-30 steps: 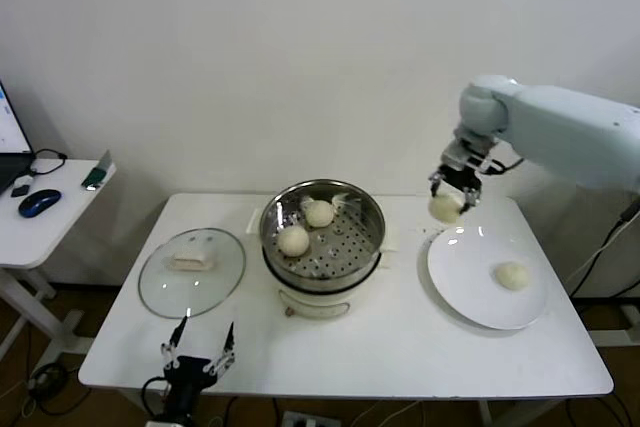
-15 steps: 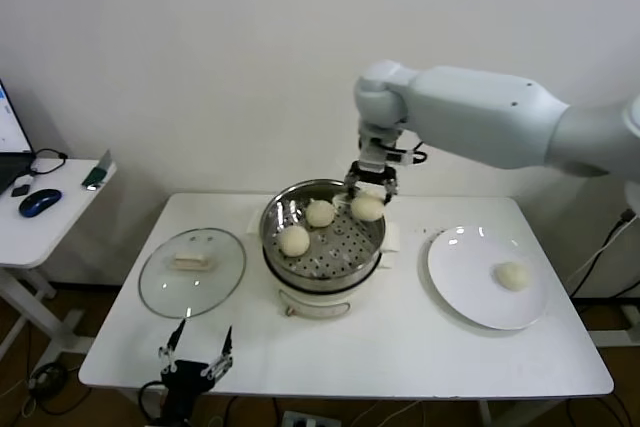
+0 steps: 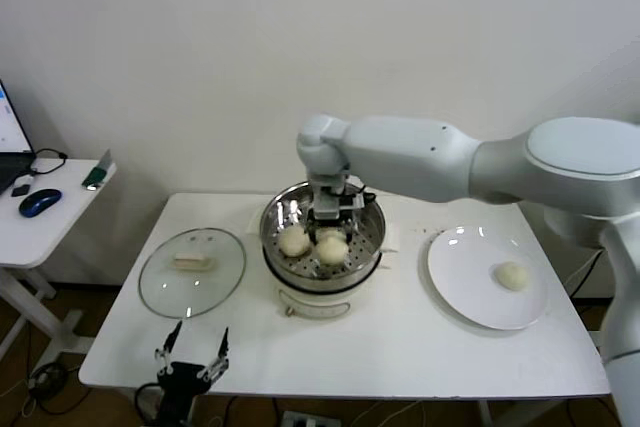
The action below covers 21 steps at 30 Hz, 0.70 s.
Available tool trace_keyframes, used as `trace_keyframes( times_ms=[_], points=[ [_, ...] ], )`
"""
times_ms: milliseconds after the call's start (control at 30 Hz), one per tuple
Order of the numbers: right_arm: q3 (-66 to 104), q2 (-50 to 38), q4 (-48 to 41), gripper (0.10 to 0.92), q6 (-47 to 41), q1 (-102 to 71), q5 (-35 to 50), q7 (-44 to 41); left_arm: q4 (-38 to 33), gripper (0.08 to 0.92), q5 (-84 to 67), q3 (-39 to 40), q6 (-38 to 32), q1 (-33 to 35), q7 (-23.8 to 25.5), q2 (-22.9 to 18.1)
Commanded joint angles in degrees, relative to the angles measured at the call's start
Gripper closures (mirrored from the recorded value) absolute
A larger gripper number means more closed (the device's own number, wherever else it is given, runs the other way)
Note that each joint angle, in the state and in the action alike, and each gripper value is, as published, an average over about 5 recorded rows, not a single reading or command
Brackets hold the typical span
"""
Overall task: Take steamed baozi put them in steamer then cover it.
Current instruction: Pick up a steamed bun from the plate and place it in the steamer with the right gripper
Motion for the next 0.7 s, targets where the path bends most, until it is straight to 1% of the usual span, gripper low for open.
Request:
trace_keyframes(
  times_ms=[33, 200, 367, 433, 567, 700],
  points=[
    [-0.58, 1.91, 0.2, 0.338, 0.94, -2.6, -1.01, 0.26, 0.7, 0.177, -0.23, 0.1, -0.1, 0.18, 0.0, -0.06],
    [-0.51, 1.49, 0.44, 0.328, 0.63, -2.89, -2.0, 1.09, 0.62, 0.177, -0.18, 0.21, -0.01, 0.1, 0.0, -0.2],
    [-0.1, 1.12, 0.34, 0.233, 0.42, -2.35, -2.75, 1.6, 0.29, 0.177, -0.12, 0.17, 0.11, 0.04, -0.01, -0.27],
    [0.42, 0.7, 0.46, 0.211, 0.69, -2.05, -3.31, 1.74, 0.24, 0.177, -0.11, 0.09, 0.13, 0.04, -0.02, -0.26],
    [2.37, -1.14, 0.62, 0.203, 0.49, -0.91, -3.87, 2.24, 0.24, 0.177, -0.12, -0.06, 0.12, 0.05, -0.04, -0.26],
    [4.48, -4.73, -0.71, 0.203, -1.67, 1.21, -1.8, 2.78, 0.33, 0.177, -0.13, -0.08, 0.1, 0.01, -0.04, -0.14]
  ],
)
